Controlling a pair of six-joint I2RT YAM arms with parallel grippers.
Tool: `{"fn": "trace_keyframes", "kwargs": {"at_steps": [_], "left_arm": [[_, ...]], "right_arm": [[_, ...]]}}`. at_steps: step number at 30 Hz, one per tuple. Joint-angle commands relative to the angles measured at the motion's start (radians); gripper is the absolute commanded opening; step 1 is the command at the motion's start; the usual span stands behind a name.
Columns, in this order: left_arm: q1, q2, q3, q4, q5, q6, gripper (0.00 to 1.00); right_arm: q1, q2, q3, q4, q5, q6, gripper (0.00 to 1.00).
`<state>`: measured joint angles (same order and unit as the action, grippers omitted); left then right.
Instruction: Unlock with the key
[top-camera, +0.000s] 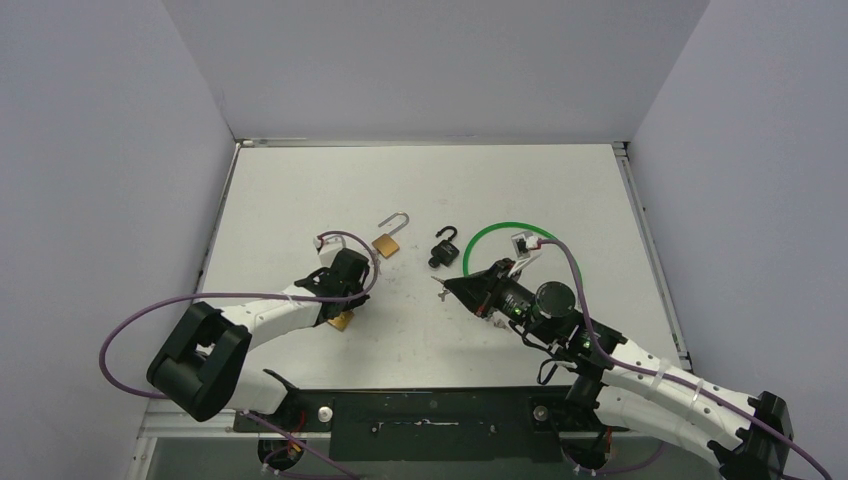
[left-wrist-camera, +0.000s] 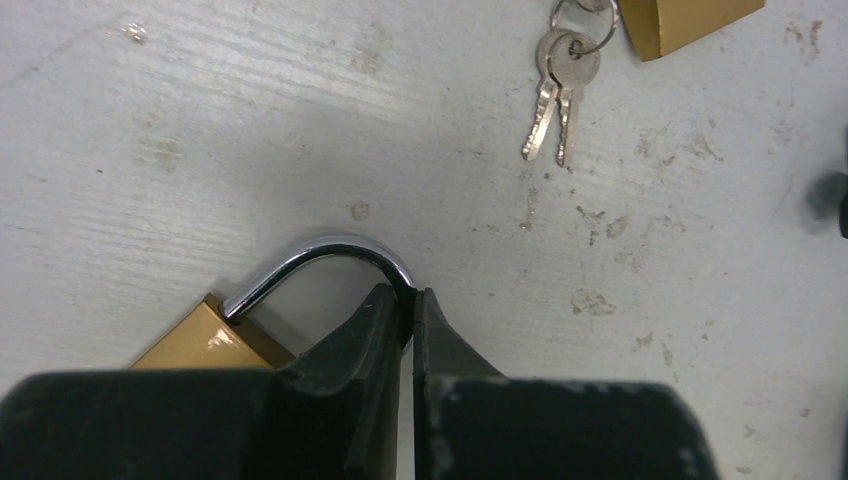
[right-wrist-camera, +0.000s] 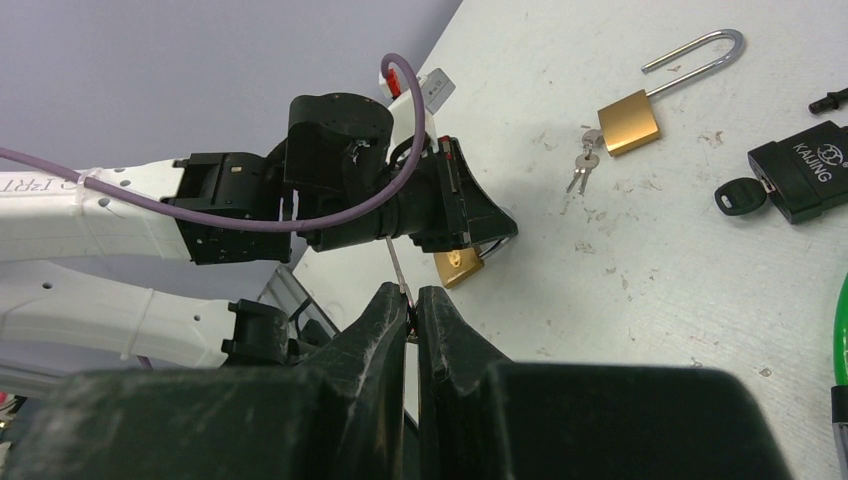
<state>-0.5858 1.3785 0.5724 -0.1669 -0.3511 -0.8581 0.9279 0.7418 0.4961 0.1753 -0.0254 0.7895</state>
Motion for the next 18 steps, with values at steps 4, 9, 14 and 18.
{"fn": "trace_keyframes", "kwargs": {"at_steps": [4,9,14,18], "left_arm": [[-0.06,-0.043,-0.043,0.05,0.091,-0.275,0.0],[-0.101,-0.019,-0.026,0.067,0.044,-0.4,0.0],[-0.097,0.064,0.04,0.053,0.043,-0.361,0.01],[-0.104,0.055,0.102,0.01,0.052,-0.257,0.53]], "right_arm": [[-0.008,-0.039,-0.036,0.045,-0.002,-0.056,0.0],[-0.009,-0.053,-0.053,0.042,0.005,-0.046,0.0],[-0.01,-0.058,-0.053,0.033,0.007,-0.041,0.0],[-0.01,-0.069,-0.053,0.025,0.007,-0.038,0.0]]}}
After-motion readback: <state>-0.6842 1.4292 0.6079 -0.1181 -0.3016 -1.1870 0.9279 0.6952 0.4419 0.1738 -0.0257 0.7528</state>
